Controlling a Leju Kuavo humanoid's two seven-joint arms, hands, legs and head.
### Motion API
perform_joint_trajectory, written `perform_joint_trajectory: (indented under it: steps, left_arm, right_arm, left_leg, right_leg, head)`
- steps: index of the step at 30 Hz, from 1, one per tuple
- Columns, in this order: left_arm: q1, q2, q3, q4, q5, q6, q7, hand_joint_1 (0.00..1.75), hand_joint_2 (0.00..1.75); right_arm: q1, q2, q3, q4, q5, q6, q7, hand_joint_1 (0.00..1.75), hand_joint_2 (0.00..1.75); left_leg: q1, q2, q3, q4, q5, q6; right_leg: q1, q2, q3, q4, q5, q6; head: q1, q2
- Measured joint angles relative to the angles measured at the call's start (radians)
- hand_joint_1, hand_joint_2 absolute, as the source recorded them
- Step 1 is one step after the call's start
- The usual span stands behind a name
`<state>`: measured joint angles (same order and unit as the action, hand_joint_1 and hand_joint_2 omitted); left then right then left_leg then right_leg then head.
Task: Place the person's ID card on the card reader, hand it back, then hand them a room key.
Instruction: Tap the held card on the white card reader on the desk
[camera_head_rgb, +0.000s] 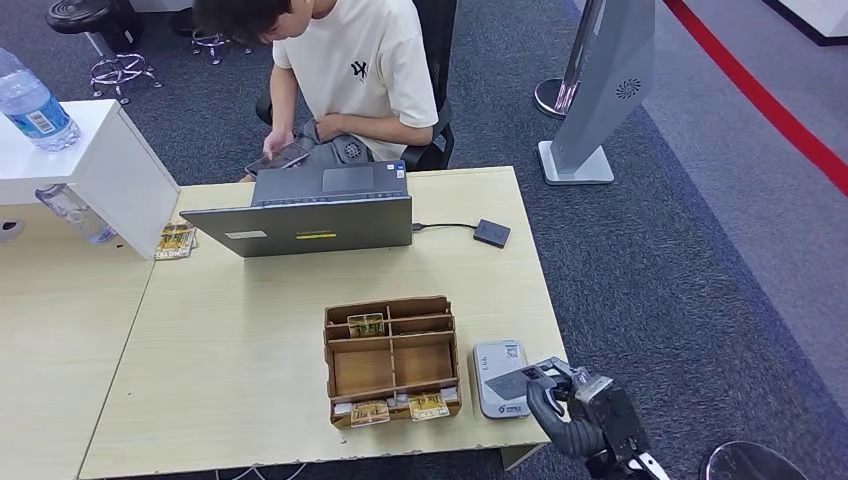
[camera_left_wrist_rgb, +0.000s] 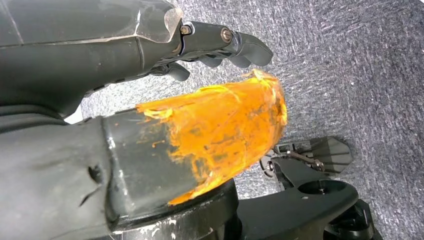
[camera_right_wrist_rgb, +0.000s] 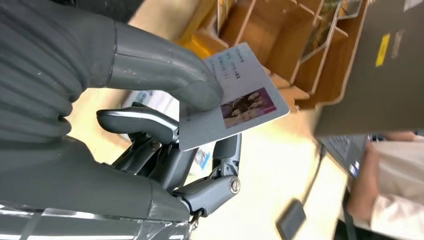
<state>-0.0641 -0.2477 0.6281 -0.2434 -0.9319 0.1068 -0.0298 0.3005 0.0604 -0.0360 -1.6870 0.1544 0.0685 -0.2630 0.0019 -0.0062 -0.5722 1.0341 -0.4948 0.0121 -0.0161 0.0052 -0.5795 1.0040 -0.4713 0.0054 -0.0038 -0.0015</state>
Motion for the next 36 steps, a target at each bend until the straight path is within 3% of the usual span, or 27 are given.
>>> perform_joint_trajectory:
  steps: [18,36]
  left_arm:
    - [0.004,0.005,0.033,0.0,0.011,-0.002,0.0,0.0,0.0]
    - [0.005,0.005,0.054,0.0,0.007,-0.002,-0.001,0.0,0.0]
  right_arm:
    - [-0.041,-0.005,0.019,0.074,-0.002,-0.02,0.025,1.75,1.75]
    - [-0.097,-0.034,0.121,0.103,0.283,-0.178,0.059,1.75,1.75]
  left_leg:
    - [0.0,0.0,0.0,0.0,0.0,0.0]
    - [0.0,0.0,0.0,0.0,0.0,0.0]
  right_leg:
    - [0.0,0.0,0.0,0.0,0.0,0.0]
    - [0.0,0.0,0.0,0.0,0.0,0.0]
  head:
    - [0.0,0.0]
    - [0.0,0.0]
